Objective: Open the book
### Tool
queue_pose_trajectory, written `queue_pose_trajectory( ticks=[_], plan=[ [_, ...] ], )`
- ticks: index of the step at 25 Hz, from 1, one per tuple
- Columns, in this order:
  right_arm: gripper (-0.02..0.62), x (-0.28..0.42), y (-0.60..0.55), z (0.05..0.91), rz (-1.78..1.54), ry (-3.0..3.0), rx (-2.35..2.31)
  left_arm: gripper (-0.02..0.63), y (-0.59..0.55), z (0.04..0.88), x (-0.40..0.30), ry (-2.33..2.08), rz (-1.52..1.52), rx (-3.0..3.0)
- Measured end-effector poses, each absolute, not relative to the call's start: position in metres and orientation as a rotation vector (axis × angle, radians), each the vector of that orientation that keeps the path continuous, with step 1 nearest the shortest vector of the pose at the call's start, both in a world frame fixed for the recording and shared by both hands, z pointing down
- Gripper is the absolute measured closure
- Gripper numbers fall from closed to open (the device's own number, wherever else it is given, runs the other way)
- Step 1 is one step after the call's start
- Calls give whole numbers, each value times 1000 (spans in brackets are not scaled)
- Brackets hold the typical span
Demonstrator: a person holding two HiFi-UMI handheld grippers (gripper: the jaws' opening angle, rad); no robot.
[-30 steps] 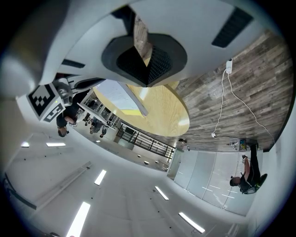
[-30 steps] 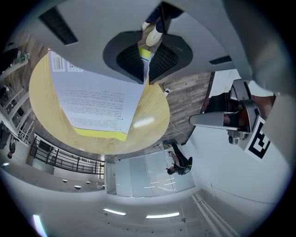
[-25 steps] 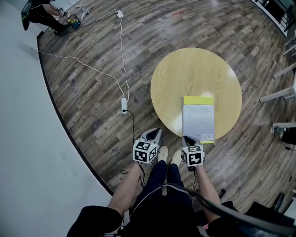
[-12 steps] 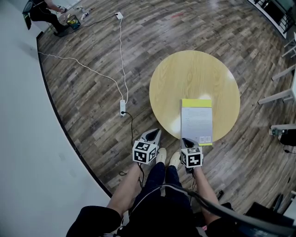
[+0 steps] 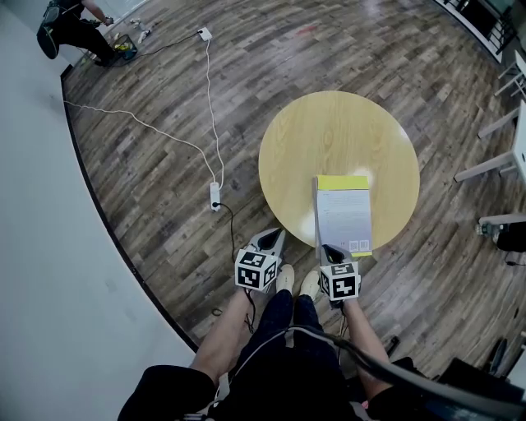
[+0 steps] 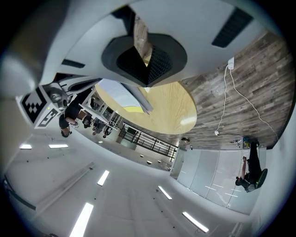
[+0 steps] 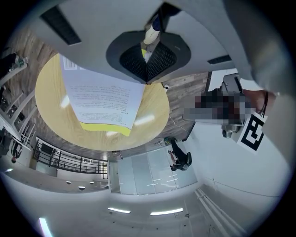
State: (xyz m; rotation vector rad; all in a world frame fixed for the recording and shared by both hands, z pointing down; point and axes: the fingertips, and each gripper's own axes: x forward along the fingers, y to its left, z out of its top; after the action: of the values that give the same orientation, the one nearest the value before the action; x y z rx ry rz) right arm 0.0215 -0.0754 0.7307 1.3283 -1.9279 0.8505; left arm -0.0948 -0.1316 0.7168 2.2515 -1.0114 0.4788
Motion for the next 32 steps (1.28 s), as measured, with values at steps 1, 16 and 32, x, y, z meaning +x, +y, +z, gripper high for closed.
queue_pose_trajectory(
  ticks=[1, 16, 32],
  plan=[
    [589, 23, -76, 728, 846, -1930, 1335, 607, -132, 715, -93, -1007, 479, 2258],
    [589, 79, -79, 684, 800, -1919, 1496, 607, -132, 688, -32, -895, 507, 2362],
    [589, 187, -68, 656, 807, -1823, 1734, 607, -135, 666, 63, -739, 548, 2479]
  ],
)
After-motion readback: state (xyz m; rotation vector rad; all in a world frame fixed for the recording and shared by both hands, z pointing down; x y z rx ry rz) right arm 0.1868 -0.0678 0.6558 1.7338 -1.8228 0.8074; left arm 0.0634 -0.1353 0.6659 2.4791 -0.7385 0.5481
